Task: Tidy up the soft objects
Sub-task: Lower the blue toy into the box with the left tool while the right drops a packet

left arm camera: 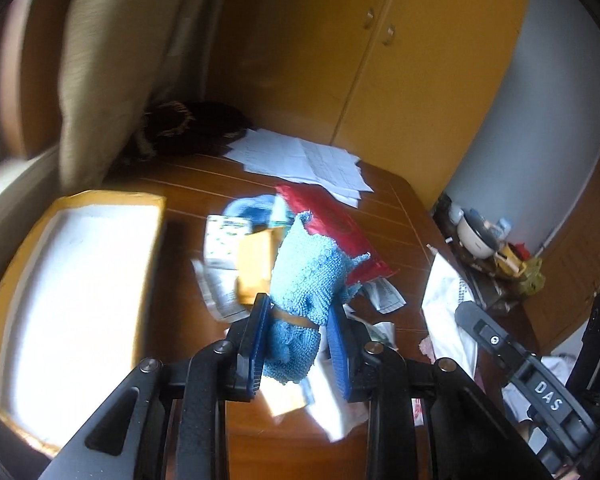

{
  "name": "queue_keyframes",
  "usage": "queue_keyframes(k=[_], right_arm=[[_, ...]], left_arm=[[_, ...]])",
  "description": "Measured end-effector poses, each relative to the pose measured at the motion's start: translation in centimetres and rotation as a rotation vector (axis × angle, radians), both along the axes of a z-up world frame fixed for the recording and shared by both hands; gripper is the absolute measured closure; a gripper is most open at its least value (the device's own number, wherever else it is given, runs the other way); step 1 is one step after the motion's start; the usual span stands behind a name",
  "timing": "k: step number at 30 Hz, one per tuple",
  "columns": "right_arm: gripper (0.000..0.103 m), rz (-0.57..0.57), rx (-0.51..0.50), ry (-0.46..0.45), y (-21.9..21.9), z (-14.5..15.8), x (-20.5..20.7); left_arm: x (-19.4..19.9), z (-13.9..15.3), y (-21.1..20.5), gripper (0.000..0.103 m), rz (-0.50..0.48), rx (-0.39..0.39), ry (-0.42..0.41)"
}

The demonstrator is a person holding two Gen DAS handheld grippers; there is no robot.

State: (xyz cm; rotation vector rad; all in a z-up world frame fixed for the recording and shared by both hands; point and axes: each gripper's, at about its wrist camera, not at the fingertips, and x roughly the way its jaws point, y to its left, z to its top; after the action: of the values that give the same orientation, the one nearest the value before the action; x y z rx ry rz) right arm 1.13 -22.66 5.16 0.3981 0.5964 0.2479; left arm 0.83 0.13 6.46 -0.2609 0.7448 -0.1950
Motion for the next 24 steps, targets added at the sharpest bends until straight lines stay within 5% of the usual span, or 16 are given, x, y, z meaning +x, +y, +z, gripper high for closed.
queue_keyframes(k=[5, 14, 24], right_arm=[[0.092, 0.209, 0.055, -0.025, 5.7, 1.5, -0.1], [0.092, 0.490, 0.054, 0.070, 18.6, -0.3, 3.1], [0.092, 0.513, 0.019, 0.192, 26.6, -5.5, 6.1]], left_arm=[[-3.1, 0.7, 6.7, 0.075, 0.162, -0.002, -0.007], [-4.6, -2.3, 15.2, 0.075, 0.341, 0.017, 0.069], [-3.0, -6.2, 18.4, 0.075, 0.351, 0.077, 0.207]])
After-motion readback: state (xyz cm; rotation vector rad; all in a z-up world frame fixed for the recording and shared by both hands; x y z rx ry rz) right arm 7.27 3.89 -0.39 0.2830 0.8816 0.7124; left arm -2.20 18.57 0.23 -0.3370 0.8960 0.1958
